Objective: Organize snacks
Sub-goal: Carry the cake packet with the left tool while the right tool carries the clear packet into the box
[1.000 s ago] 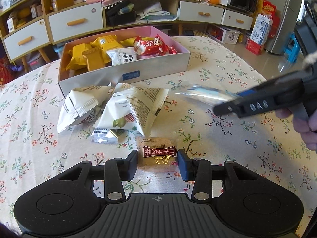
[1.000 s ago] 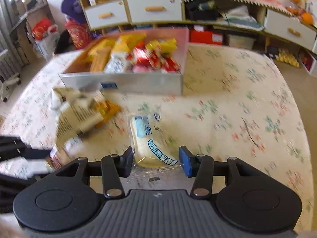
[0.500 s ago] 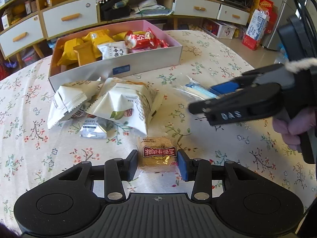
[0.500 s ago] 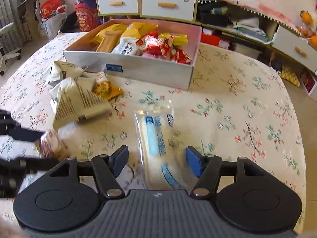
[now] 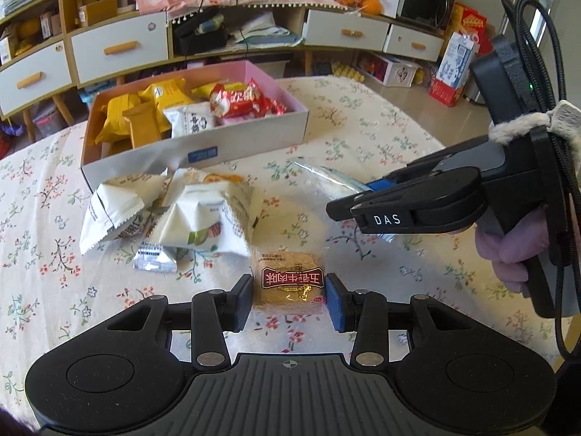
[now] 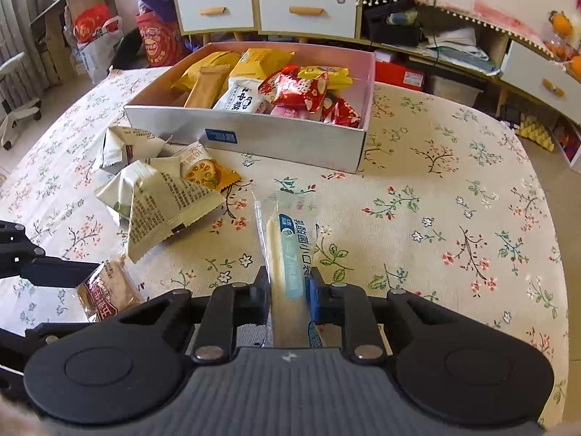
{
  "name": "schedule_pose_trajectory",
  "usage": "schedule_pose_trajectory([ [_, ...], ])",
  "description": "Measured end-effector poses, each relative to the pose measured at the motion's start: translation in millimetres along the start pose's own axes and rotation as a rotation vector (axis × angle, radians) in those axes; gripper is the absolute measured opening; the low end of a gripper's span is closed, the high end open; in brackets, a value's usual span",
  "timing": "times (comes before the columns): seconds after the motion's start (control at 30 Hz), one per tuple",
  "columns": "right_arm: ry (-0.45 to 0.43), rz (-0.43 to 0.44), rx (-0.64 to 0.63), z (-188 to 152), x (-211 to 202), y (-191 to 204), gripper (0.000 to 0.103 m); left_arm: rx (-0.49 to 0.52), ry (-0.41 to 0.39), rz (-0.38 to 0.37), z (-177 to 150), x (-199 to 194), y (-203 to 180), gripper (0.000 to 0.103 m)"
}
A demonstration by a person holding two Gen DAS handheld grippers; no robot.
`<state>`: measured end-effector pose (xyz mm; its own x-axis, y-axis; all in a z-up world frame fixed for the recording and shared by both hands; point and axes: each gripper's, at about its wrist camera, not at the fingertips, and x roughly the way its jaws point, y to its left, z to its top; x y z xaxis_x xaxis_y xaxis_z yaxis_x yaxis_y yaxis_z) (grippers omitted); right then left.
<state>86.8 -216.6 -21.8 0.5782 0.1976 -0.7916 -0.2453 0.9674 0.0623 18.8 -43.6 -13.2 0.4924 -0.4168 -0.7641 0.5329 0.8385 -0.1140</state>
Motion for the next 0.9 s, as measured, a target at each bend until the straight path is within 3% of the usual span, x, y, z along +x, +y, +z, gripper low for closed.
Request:
schedule_pose_trajectory([
  [0.4, -0.060, 0.027, 0.130, 8.5, -31.8, -11.1, 0.018, -0.051, -0.091, 0.006, 16.7, -24.4, 1.0, 0.039],
  [0.67, -0.143, 0.077, 0.246, 26.4, -46.1, -21.3, 0.018, -0.119, -0.165, 0.092, 38.1, -35.2, 21.3, 0.039],
  [0.9, -0.172, 0.105, 0.270, 51.8, -32.7, -20.8, 0.018, -0.123, -0.126, 0.189, 73.4, -10.6, 61.7, 0.039],
])
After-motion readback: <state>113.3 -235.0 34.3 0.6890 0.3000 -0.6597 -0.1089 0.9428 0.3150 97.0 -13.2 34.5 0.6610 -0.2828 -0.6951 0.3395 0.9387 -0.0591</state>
